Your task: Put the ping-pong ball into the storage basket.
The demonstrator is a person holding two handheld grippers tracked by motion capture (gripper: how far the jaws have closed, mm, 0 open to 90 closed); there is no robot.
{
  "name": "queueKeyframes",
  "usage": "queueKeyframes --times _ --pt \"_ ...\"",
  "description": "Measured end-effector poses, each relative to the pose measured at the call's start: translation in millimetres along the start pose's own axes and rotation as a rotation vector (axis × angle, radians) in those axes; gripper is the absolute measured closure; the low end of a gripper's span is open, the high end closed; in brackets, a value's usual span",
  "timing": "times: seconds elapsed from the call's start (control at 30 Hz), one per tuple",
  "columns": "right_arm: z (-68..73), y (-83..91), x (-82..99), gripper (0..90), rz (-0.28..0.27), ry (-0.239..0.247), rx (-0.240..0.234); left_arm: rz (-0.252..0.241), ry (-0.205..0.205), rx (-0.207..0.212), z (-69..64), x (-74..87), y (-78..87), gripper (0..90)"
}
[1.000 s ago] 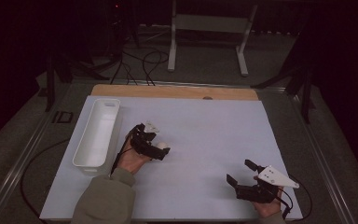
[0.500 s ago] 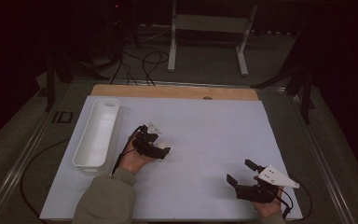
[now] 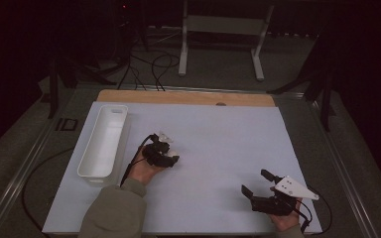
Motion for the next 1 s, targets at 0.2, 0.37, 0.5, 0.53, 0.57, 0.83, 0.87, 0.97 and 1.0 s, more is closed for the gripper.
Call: queueKeyframes --times 0.2,0.37,0.5,0.53,0.57,0.83,0.87,0.97,1.0 --pt "-0.2 0.2 -0.1 7.7 0.0 0.0 0.001 0.009 0.012 0.007 0.7 0.7 -1.5 50.4" --pt "-0.4 0.4 -0.2 7.7 -0.001 -0.001 0.001 0.011 0.01 -0.002 1.2 0.9 -0.1 51.2" --pt "-0.2 0.4 -0.3 7.7 -0.001 -0.001 0.001 0.005 0.008 -0.007 1.0 0.0 1.9 51.3" --pt "-0.2 0.3 -0.2 7.7 -0.001 -0.001 0.002 0.005 0.008 -0.007 1.1 -0.1 2.7 51.3" --pt "-0.2 0.3 -0.2 7.7 -0.001 -0.001 0.002 0.004 0.01 -0.008 1.1 -0.3 3.3 51.4" --pt "-0.2 0.2 -0.1 7.7 0.0 0.0 0.002 -0.004 0.022 -0.014 2.9 -1.7 8.3 51.4" --pt "-0.2 0.2 -0.1 7.7 0.0 0.0 0.002 -0.005 0.021 -0.012 2.7 -1.9 9.0 51.4" --pt "-0.2 0.1 -0.1 7.7 0.0 0.0 0.001 -0.011 0.024 -0.012 2.3 -2.6 10.5 51.4" --pt "-0.3 0.1 -0.1 7.7 0.0 0.0 0.002 -0.012 0.023 -0.011 2.3 -2.7 11.1 51.4"
Point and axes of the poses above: each handheld gripper's, and its own axes: y roughly backward along the jaws, x roughly out of its underside, z roughly to its left, the point moved 7 cm from there along -y, roughly forward along the jaws, and after that the axes turned 2 degrees about y, right-handed, at the moved point
